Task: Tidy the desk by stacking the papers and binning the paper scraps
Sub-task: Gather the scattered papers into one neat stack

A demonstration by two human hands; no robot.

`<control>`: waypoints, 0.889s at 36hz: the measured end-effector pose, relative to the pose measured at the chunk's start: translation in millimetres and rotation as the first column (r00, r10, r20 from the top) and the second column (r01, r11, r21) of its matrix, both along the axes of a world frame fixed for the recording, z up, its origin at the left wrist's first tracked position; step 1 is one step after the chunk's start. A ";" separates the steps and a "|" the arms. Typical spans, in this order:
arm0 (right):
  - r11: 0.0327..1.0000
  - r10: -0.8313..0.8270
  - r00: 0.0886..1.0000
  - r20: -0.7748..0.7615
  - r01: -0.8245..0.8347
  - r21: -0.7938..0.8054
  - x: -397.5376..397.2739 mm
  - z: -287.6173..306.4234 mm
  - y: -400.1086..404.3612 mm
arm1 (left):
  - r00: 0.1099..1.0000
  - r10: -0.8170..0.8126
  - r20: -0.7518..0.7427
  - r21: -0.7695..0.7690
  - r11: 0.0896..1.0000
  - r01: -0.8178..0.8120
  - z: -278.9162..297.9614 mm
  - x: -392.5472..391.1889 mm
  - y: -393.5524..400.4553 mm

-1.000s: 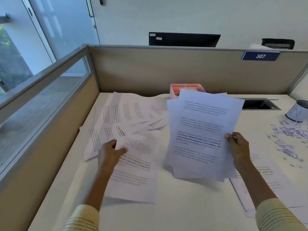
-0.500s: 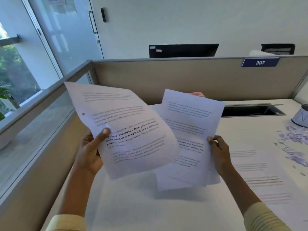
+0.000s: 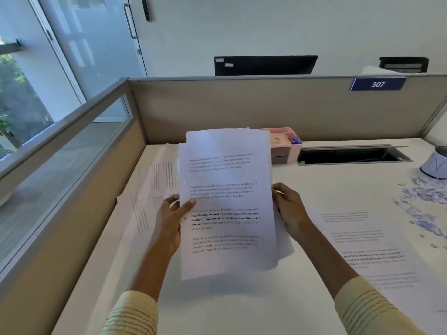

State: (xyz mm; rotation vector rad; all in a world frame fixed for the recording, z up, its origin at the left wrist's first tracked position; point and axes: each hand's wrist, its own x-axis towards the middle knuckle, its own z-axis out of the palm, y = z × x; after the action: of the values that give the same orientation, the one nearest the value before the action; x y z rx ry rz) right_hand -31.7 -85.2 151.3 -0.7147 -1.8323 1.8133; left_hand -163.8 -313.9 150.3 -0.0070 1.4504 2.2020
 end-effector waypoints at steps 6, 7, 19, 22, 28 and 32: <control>0.994 0.092 0.996 0.008 -0.093 0.062 1.6 15.9 4.2 | 0.997 -0.052 -0.061 -0.015 0.999 0.051 -4.6 -0.6 -2.8; 0.992 0.107 0.994 0.004 -0.107 0.061 2.0 16.9 5.3 | 0.995 -0.056 -0.077 -0.020 0.998 0.054 -4.7 0.2 -3.5; 0.945 0.313 0.949 -0.029 -0.308 0.106 6.8 24.8 0.1 | 0.975 0.022 -0.221 0.044 0.999 -0.012 18.7 10.1 3.8; 0.960 0.280 0.959 -0.037 -0.280 -0.001 7.3 30.1 4.6 | 0.975 0.018 -0.220 0.068 0.998 -0.003 19.3 6.8 -0.3; 0.966 0.255 0.967 0.004 -0.255 0.050 14.4 32.0 18.9 | 0.987 0.051 -0.152 0.137 0.990 -0.030 10.1 0.1 -9.8; 0.963 0.214 0.976 0.037 -0.217 0.157 14.5 34.5 18.1 | 0.992 0.052 -0.112 0.119 0.992 -0.039 -1.3 2.7 -11.8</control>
State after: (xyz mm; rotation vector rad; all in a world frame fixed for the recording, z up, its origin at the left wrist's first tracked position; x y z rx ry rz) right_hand -17.2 -67.1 185.9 -0.4908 -2.1113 1.7666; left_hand -161.1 -325.7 149.0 0.1296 1.3914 2.3556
